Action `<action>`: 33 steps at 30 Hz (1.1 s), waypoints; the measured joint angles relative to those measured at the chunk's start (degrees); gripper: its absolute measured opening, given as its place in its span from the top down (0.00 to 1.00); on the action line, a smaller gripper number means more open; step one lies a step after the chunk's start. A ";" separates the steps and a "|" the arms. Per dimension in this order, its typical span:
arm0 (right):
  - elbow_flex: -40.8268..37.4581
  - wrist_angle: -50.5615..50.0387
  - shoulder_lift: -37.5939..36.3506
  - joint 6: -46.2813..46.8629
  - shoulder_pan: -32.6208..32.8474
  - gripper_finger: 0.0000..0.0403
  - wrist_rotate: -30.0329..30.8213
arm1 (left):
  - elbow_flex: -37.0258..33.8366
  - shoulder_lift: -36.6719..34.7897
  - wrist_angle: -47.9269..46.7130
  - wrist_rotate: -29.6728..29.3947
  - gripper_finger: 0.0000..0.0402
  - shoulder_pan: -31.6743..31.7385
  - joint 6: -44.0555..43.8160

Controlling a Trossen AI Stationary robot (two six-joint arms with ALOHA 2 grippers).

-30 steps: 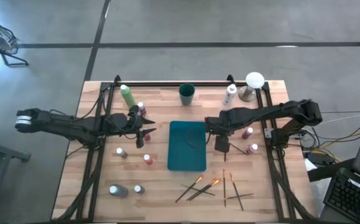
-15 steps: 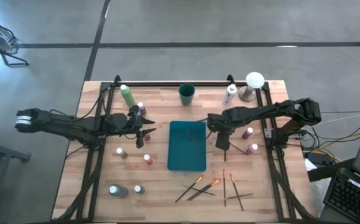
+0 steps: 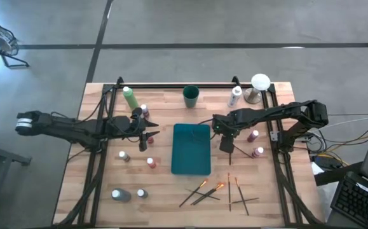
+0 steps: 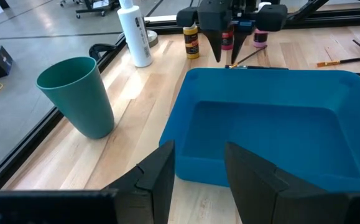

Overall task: Pick & Place Paint Supplies
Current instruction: Put the gold paint brush into the green cup

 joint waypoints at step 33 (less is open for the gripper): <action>-4.05 5.30 3.73 1.55 0.04 0.71 0.13 | 0.00 0.00 -0.02 0.00 0.64 0.02 0.00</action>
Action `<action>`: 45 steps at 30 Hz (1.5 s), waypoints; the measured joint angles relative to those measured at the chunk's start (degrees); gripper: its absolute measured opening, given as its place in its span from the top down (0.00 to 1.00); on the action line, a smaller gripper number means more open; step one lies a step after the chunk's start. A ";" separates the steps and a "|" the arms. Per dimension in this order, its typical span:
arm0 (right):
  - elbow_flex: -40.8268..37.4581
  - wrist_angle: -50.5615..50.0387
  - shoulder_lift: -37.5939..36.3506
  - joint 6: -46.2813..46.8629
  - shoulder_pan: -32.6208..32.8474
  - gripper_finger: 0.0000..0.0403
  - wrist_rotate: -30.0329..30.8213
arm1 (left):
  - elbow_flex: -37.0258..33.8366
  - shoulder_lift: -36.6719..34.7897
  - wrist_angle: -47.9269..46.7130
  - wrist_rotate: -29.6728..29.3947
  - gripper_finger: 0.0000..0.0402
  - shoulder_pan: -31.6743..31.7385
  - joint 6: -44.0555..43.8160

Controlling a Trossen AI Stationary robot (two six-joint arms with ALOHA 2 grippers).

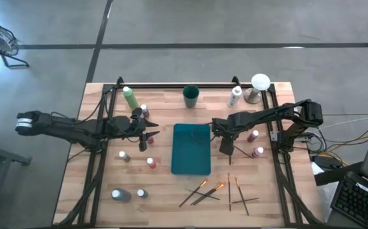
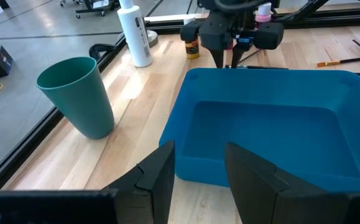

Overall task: Pick & Place Paint Supplies
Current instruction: Put the gold paint brush into the green cup

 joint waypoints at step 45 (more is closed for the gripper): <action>1.11 -1.50 -1.09 0.23 -0.07 0.98 -0.76 | 0.00 0.00 0.00 0.01 0.64 0.00 -0.01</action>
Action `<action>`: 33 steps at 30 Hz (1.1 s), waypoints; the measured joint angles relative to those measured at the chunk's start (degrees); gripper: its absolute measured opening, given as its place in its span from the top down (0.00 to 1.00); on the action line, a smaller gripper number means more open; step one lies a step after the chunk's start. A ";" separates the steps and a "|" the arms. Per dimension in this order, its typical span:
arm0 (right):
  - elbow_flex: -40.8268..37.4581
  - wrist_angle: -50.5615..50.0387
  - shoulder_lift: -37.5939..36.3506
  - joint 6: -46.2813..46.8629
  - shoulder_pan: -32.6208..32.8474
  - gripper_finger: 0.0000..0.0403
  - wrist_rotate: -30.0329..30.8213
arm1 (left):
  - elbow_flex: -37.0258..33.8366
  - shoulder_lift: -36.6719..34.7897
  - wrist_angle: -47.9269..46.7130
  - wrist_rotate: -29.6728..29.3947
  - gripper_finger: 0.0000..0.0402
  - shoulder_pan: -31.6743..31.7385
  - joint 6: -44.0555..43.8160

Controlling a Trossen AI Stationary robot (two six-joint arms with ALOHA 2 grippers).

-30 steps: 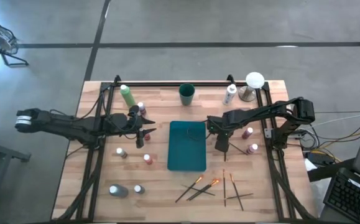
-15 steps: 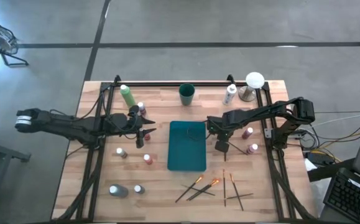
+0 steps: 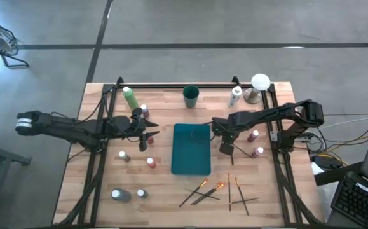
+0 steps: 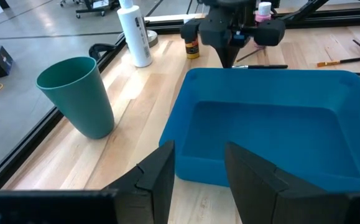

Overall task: Pick & Place Paint Supplies
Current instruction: Put the gold paint brush into the green cup

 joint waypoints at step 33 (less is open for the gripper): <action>37.74 8.87 -3.45 -20.31 -7.08 0.98 7.06 | 0.00 0.00 -0.42 0.00 0.64 0.00 0.01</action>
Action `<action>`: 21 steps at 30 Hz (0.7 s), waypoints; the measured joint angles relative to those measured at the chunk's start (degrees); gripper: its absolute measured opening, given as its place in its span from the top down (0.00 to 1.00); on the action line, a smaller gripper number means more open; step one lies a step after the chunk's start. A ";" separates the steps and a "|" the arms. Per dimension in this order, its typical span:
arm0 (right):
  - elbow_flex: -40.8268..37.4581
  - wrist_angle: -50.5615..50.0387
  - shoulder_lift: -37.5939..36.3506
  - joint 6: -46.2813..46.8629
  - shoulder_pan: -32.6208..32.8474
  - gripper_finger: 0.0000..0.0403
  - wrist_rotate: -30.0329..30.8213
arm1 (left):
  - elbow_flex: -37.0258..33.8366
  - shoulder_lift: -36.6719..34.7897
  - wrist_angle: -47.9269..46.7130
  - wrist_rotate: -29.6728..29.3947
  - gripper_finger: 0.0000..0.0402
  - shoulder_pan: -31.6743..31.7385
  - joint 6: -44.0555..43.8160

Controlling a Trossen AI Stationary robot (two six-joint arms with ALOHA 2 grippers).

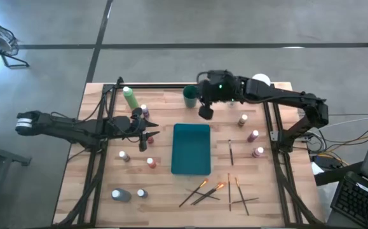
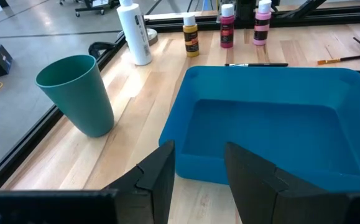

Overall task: Pick & Place Paint Supplies
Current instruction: Put the gold paint brush into the green cup

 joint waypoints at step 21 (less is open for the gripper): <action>-22.14 55.13 1.22 -1.51 -14.27 0.98 -10.95 | 0.00 0.00 -0.01 0.00 0.64 -0.01 0.00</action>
